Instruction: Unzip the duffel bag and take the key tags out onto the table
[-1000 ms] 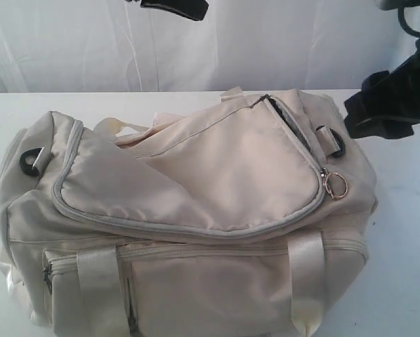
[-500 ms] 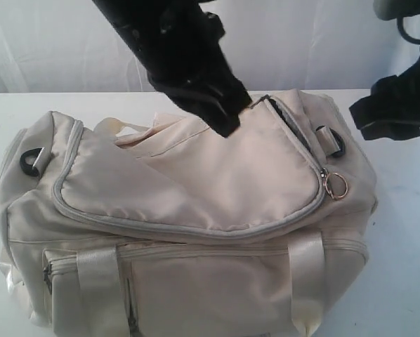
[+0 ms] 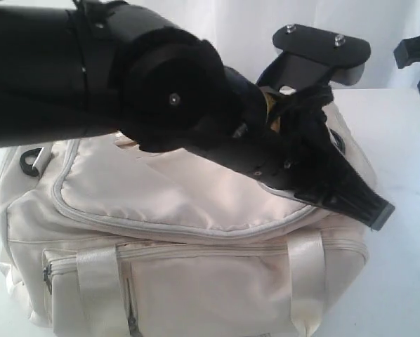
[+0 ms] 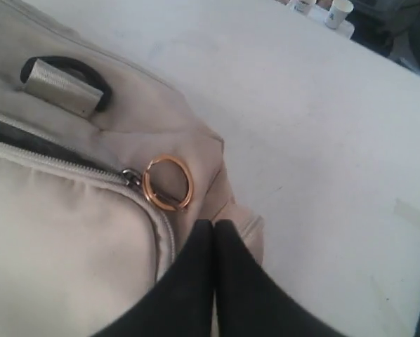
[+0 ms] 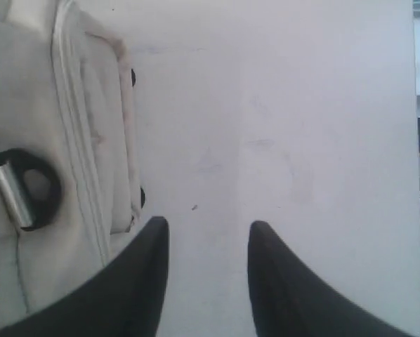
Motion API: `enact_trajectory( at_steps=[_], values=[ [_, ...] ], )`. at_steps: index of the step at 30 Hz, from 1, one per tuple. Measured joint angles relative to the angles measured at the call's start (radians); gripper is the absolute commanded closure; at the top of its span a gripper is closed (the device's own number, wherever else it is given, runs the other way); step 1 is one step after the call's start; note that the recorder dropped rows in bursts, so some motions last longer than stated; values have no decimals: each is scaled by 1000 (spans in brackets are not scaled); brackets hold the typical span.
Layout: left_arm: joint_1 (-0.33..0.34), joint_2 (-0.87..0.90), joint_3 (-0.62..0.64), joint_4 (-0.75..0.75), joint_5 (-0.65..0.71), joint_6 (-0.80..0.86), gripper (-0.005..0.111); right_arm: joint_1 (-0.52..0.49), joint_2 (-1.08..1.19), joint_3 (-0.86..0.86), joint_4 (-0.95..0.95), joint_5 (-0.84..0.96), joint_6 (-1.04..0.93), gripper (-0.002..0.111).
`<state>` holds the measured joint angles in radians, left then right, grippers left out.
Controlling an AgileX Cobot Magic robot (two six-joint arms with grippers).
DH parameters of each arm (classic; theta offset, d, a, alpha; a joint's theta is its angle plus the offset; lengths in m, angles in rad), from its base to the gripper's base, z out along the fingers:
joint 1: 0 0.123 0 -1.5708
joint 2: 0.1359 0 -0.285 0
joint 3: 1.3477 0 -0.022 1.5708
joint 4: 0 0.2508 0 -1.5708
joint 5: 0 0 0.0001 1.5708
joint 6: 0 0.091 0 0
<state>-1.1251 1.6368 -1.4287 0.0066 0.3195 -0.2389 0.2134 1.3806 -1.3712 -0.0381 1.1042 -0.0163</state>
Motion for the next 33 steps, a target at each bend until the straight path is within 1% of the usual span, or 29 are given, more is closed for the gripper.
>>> enact_trajectory(
  at_steps=[1, 2, 3, 4, 6, 9, 16, 22, 24, 29, 33],
  values=[
    [0, 15, 0, 21, 14, 8, 88, -15, 0, -2, 83, 7, -54, 73],
    [0, 25, 2, 33, 18, 10, 75, -23, 2, -2, 166, 16, -118, 73],
    [0, 35, 4, 44, 22, 14, 69, -24, 11, -2, 239, 23, -179, 73],
    [0, 36, 4, 46, 22, 23, 58, -24, 26, -4, 287, 27, -210, 73],
    [0, 38, 4, 50, 16, 34, 52, -26, 62, -15, 321, 32, -241, 73],
    [0, 41, 4, 50, -10, 31, 51, -28, 121, -34, 340, 39, -255, 73],
    [4, 97, 4, 50, -107, -39, 51, -31, 227, -62, 370, 59, -280, 71],
    [42, 147, 4, 50, -160, -112, 51, -31, 269, -63, 443, 87, -341, 71],
    [48, 162, 4, 50, -201, -126, 51, -31, 275, -63, 451, 89, -350, 72],
    [48, 173, 4, 50, -280, -152, 51, -31, 275, -63, 500, 112, -393, 76],
    [48, 173, 4, 50, -293, -180, 52, -31, 275, -63, 531, 112, -414, 79]
  ],
)
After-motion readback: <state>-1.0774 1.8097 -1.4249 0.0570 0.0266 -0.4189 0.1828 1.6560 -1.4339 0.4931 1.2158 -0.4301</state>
